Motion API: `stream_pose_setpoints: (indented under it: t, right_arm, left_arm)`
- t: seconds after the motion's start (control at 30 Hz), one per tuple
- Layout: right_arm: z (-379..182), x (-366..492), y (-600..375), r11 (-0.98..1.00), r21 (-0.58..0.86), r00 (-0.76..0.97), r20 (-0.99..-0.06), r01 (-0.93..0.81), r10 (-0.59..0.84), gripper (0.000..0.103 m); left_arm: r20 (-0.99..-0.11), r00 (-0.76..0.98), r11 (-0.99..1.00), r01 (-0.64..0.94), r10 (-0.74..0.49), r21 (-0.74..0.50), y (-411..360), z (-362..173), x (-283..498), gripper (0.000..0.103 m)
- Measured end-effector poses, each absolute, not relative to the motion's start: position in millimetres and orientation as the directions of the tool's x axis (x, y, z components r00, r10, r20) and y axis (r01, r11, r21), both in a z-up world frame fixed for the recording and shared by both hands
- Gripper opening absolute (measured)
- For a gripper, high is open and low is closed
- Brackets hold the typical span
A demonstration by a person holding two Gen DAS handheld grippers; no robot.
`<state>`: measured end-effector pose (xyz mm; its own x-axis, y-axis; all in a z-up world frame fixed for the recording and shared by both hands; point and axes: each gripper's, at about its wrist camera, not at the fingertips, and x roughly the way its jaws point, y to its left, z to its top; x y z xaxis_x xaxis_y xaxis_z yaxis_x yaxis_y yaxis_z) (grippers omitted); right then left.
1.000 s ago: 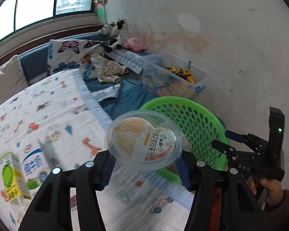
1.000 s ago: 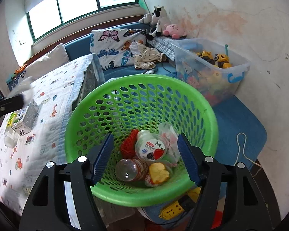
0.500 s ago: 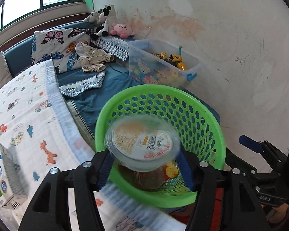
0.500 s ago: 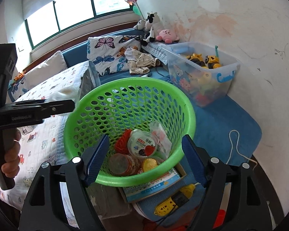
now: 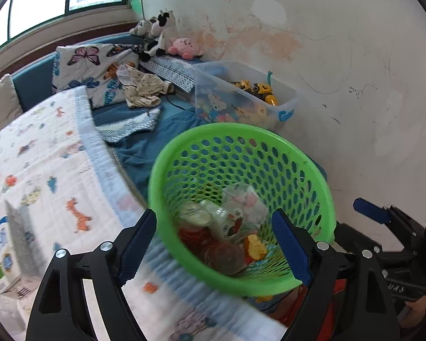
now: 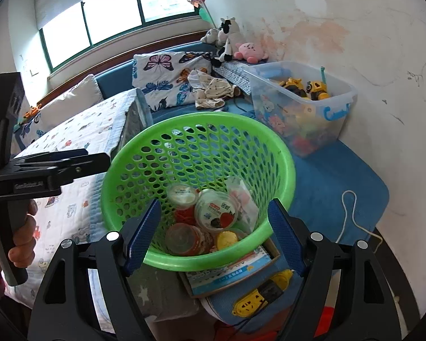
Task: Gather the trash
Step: 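Drop the orange peel into the basket with the right tool while the left drops the dessert cup, then grasp the white milk carton with the right tool while the left grasps the yellow juice bottle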
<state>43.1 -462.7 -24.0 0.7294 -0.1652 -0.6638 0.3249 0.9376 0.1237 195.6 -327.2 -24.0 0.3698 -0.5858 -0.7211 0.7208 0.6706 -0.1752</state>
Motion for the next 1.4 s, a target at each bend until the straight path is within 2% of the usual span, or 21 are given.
stream_pose_setpoints:
  t: [0.1, 0.63, 1.03, 1.4]
  right_arm:
    - [-22.2, 46.4, -454.8, 0.943, 0.129, 0.737, -0.659, 0.306, -0.149, 0.083]
    - [-17.5, 96.9, -382.7, 0.979, 0.141, 0.748, -0.664, 0.144, -0.015, 0.085]
    - [-20.2, 153.9, -300.0, 0.985, 0.163, 0.716, -0.683, -0.047, 0.147, 0.085]
    - [-12.6, 207.7, -235.0, 0.971, 0.17, 0.676, -0.697, -0.17, 0.241, 0.085]
  left_arm:
    - [-0.715, 0.405, 0.688, 0.711, -0.57, -0.146, -308.8, -18.6, 191.7, 0.081]
    - [-0.697, 0.536, 0.828, 0.541, -0.476, -0.148, -177.1, -17.4, 199.3, 0.081]
    - [-0.699, 0.615, 0.923, 0.34, -0.365, -0.183, -65.8, -21.7, 208.7, 0.081]
    - [-0.715, 0.637, 0.957, 0.223, -0.289, -0.187, -5.3, -30.5, 210.3, 0.081]
